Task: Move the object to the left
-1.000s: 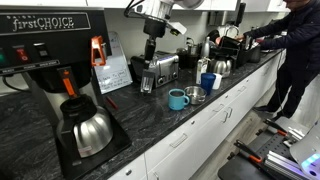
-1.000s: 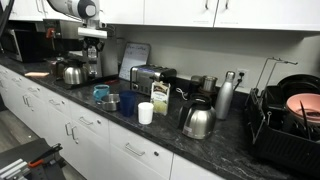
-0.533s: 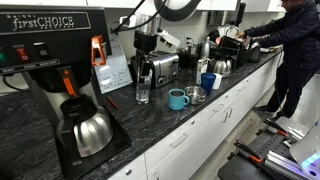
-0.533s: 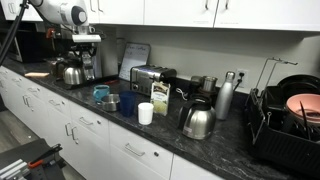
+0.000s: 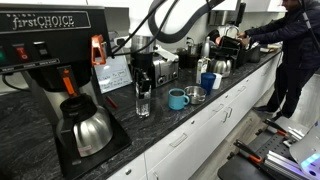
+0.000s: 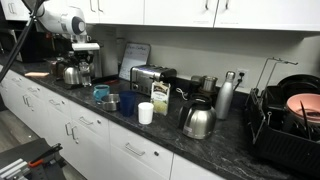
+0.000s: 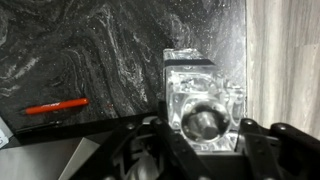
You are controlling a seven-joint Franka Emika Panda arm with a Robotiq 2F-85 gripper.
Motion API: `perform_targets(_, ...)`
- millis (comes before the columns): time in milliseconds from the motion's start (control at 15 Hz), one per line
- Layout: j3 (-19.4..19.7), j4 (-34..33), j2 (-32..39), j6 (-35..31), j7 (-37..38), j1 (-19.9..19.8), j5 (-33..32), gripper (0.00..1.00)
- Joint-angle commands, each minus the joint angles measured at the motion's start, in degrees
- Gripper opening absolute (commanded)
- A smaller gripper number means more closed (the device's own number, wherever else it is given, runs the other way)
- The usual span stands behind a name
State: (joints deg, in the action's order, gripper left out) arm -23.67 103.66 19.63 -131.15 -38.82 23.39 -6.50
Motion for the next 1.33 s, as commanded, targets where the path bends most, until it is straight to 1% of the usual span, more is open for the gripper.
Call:
perform_targets(0,-0.4,-1.2,1.4,1.2,-2.0,-0.1,-1.4,0.26)
perform_targets(600,0.4,0.3,2.2,2.4,-2.0,-0.2,-3.2,0.26)
perform_targets(667,0.4,0.3,2.2,2.7,-1.8,-0.1,-3.5,0.35)
perform_targets(733,0.5,0.2,2.3,3.0,-1.3,-0.1,-3.6,0.76)
perform_targets(800,0.7,0.0,2.4,3.2,-1.0,-0.1,-3.6,0.77)
perform_targets(933,0.8,-0.6,2.5,3.4,-0.3,-0.2,-3.1,0.89)
perform_targets(1000,0.9,-0.8,2.5,3.4,-0.1,-0.3,-3.0,0.97)
perform_targets(1133,1.1,-1.6,2.3,3.3,0.6,-0.7,-2.4,1.00)
perform_targets(1267,1.1,-2.9,1.7,2.9,1.4,-1.6,-1.0,1.00)
